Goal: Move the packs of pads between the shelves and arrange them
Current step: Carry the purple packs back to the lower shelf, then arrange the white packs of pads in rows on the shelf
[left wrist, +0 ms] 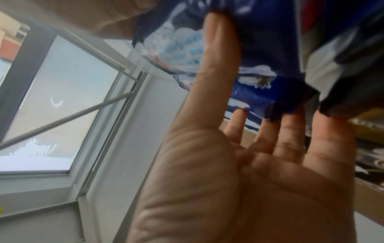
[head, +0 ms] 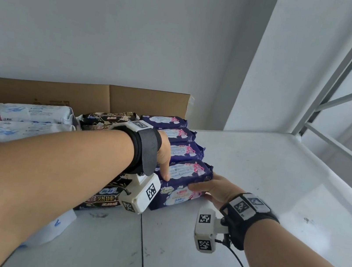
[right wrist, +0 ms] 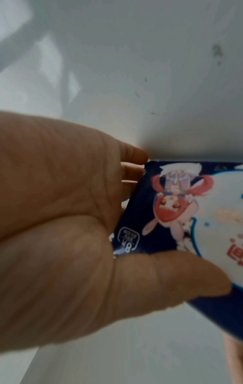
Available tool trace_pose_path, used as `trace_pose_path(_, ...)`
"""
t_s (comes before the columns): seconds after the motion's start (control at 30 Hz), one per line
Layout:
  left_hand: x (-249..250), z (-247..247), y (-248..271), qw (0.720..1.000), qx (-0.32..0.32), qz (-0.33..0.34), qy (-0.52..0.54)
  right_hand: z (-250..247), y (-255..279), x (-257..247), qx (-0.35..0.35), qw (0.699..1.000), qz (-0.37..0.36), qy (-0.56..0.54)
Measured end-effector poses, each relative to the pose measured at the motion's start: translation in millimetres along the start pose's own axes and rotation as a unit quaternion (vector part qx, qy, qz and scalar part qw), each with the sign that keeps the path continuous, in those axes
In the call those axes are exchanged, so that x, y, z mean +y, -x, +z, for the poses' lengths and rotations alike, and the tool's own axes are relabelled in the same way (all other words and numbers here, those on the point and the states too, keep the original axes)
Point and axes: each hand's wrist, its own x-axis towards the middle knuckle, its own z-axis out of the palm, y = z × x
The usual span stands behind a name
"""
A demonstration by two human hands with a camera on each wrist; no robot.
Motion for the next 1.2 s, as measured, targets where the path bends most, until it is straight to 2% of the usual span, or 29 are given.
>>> trace_pose_path(0.2, 3, 3, 7, 0.999, 0.03, 0.014, -0.019, -3, 24, 6, 0.061, 0.997, 0.028, 0.031)
trace_pose_path(0.37, 19, 8, 13, 0.992, 0.088, 0.041, 0.079, -20, 62, 10, 0.136, 0.991, 0.006, -0.004)
trace_pose_path(0.47, 36, 14, 24, 0.986, 0.113, 0.06, 0.106, -31, 91, 14, 0.158, 0.987, -0.014, -0.021)
trace_pose_path(0.63, 80, 32, 55, 0.965, 0.123, 0.117, 0.2, -60, 144, 26, 0.188, 0.981, -0.035, -0.042)
trace_pose_path(0.77, 136, 60, 89, 0.942, 0.112, 0.154, 0.275, -99, 198, 55, 0.222, 0.972, -0.045, -0.064)
trace_pose_path(0.93, 237, 121, 140, 0.927, 0.072, 0.19, 0.314, -169, 290, 121, 0.269, 0.959, -0.048, -0.08)
trace_pose_path(1.2, 418, 231, 225, 0.919, -0.004, 0.232, 0.318, -305, 437, 238, 0.336, 0.94, 0.016, -0.057)
